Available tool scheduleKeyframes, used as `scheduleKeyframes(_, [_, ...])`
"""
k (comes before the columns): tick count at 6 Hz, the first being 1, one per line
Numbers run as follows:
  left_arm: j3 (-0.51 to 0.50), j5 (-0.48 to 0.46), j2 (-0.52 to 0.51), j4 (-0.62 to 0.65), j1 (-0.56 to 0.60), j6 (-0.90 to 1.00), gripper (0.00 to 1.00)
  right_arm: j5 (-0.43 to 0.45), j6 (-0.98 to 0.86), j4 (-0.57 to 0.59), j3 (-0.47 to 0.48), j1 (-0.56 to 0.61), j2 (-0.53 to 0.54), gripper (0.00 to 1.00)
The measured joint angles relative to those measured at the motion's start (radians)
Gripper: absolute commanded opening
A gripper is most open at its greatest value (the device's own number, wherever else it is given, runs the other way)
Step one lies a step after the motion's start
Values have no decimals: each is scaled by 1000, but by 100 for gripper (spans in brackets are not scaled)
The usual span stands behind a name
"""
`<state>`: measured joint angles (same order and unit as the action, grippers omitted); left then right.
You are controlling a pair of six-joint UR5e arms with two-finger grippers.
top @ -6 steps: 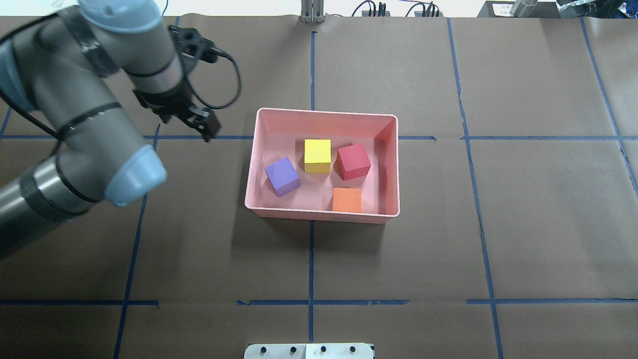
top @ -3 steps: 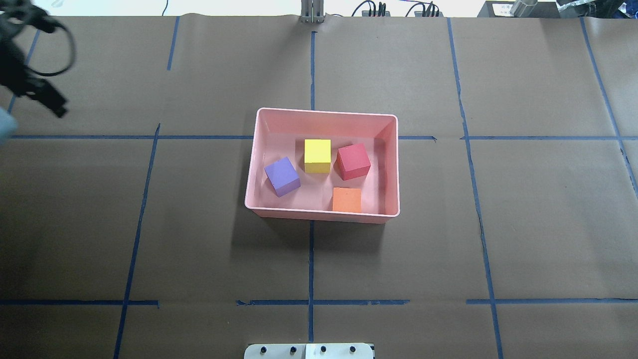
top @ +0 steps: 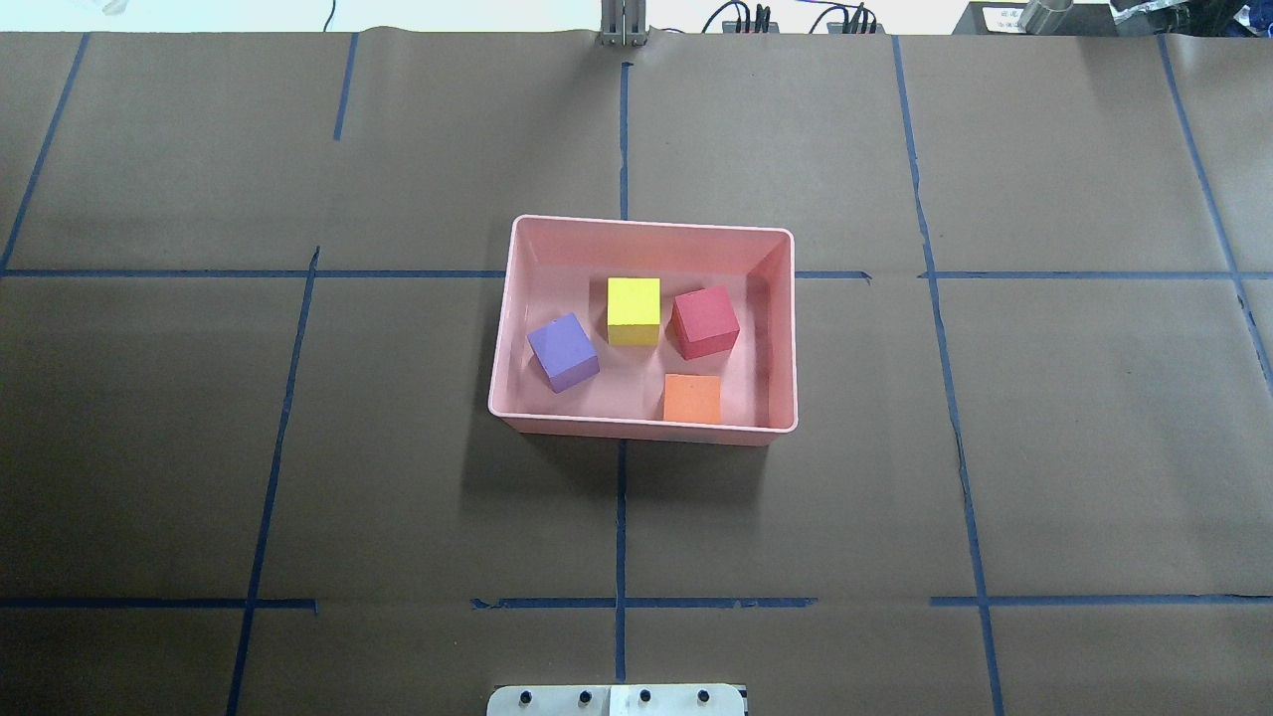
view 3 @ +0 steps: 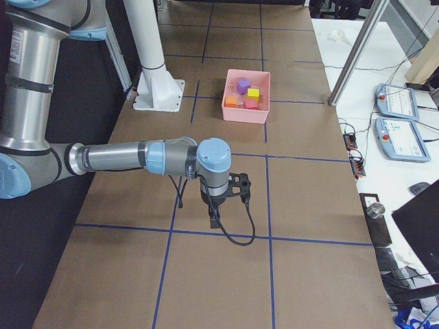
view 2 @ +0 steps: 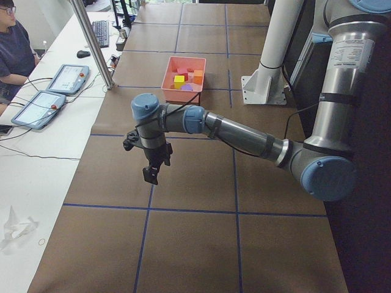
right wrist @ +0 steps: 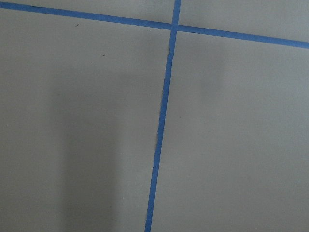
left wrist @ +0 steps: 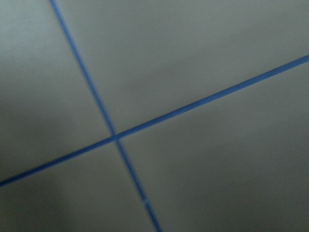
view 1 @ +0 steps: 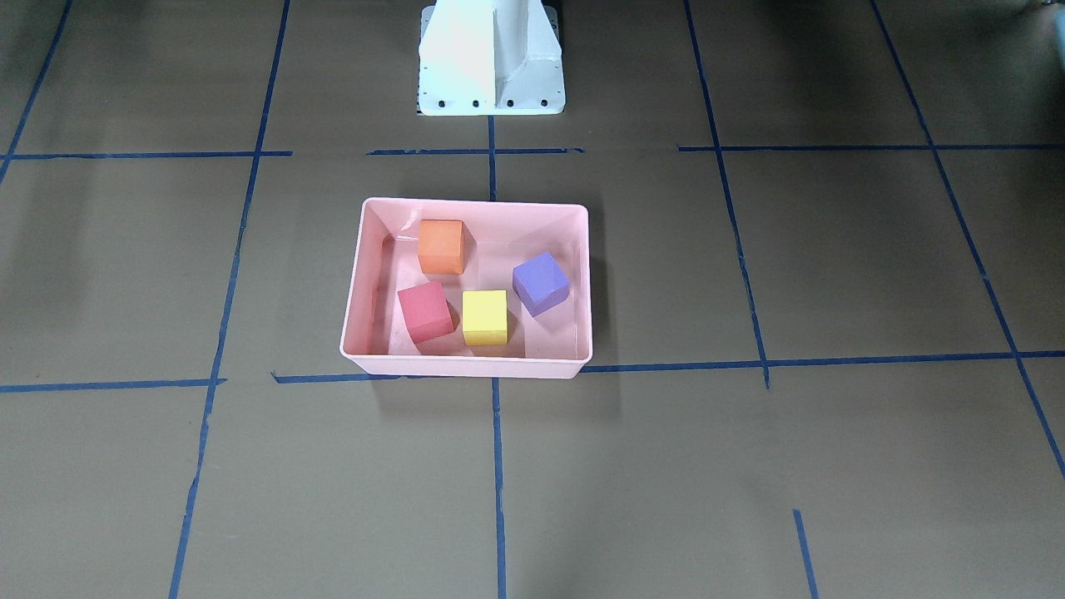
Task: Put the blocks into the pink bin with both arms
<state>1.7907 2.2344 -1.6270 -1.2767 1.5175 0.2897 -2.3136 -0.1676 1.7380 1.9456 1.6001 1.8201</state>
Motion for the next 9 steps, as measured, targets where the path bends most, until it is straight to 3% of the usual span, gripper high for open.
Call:
scheduleKeyframes(3, [-41,71,147,-64,42,14,100,-1,0,0,0,0,-1,100])
scheduleKeyframes(9, [-31,62,161,-83,38,18,100,-5,-10,-1,0,0,0,100])
